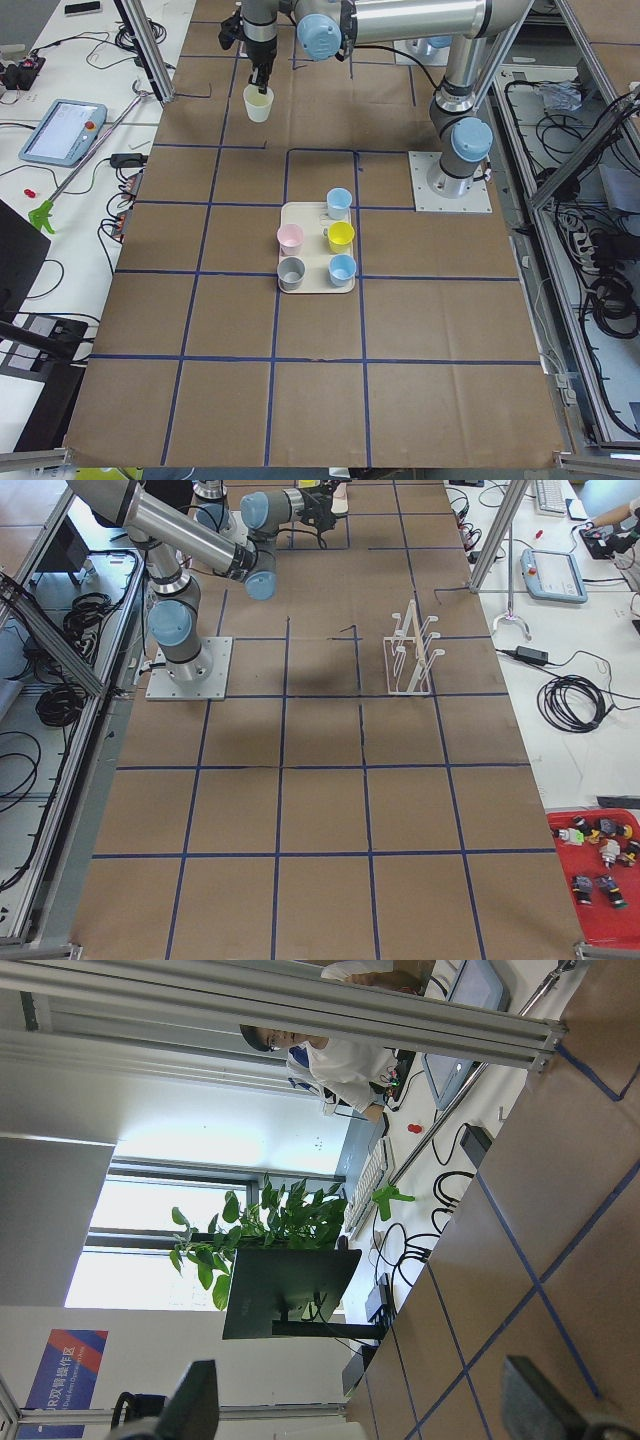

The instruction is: Transfer IKEA cup to right arm and place on rack

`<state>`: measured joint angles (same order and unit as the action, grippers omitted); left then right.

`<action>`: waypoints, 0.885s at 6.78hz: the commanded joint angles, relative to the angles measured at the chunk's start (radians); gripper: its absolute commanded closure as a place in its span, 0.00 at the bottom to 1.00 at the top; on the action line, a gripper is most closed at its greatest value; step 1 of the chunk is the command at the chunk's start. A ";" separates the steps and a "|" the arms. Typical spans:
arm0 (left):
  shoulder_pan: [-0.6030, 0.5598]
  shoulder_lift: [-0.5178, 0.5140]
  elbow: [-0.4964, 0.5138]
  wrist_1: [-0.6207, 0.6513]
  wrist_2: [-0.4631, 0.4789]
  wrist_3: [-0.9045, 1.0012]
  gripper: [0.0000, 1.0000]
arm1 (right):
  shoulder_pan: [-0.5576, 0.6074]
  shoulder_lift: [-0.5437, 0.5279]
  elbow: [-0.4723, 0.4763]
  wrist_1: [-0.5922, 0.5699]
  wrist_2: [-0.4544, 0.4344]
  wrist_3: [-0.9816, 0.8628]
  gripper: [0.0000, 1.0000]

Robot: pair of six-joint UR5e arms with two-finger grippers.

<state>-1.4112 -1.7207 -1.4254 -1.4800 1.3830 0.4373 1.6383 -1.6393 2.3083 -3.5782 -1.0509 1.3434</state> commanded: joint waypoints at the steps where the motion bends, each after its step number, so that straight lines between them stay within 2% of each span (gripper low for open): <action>1: -0.011 0.030 -0.013 0.054 -0.251 0.003 1.00 | 0.000 0.002 -0.001 -0.001 -0.012 0.081 0.00; 3: -0.017 0.030 -0.102 0.302 -0.548 0.006 1.00 | 0.000 0.004 -0.003 0.012 -0.012 0.131 0.00; 4: -0.020 0.032 -0.192 0.518 -0.659 -0.003 1.00 | 0.000 0.001 -0.001 0.018 -0.011 0.122 0.00; 5: -0.025 0.023 -0.272 0.708 -0.718 -0.003 1.00 | 0.002 -0.001 -0.001 0.053 -0.012 0.137 0.00; 6: -0.032 -0.005 -0.349 0.971 -0.760 -0.008 1.00 | 0.002 -0.001 0.000 0.074 -0.012 0.138 0.00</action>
<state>-1.4361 -1.7027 -1.6847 -0.7811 0.6872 0.4337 1.6393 -1.6389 2.3074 -3.5308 -1.0627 1.4763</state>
